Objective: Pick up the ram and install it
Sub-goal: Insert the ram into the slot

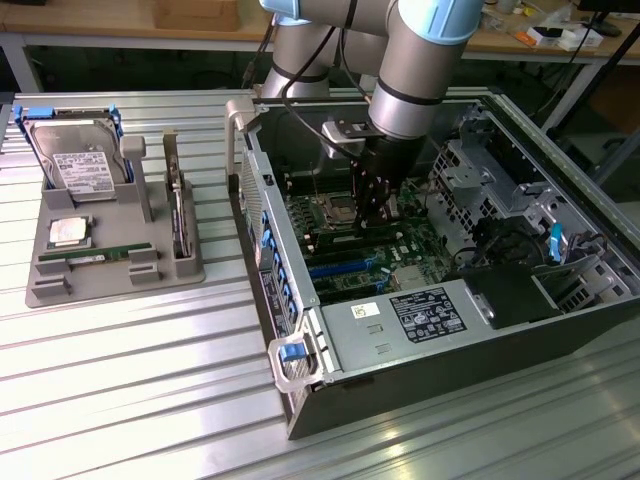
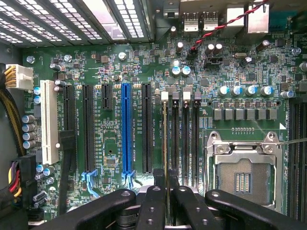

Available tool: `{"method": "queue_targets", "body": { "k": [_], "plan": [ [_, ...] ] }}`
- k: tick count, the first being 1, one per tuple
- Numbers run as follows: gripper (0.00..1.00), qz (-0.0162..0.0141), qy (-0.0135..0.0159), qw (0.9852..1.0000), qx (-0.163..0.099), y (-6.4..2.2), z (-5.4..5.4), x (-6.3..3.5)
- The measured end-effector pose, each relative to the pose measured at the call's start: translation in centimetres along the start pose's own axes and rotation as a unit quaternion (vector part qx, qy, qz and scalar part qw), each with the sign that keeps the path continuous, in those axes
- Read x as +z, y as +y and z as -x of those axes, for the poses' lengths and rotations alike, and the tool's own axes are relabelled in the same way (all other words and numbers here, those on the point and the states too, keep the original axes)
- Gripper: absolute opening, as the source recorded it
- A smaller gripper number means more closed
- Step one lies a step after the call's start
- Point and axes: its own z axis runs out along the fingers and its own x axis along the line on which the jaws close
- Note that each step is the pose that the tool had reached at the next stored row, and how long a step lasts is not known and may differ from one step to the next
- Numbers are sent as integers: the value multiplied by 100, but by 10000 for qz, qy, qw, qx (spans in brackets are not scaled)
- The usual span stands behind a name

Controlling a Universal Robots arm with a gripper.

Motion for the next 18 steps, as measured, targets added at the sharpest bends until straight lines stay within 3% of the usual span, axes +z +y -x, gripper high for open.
{"method": "queue_targets", "body": {
  "k": [18],
  "plan": [
    [13,6,-2,10000,67,0,0,0]
  ]
}}
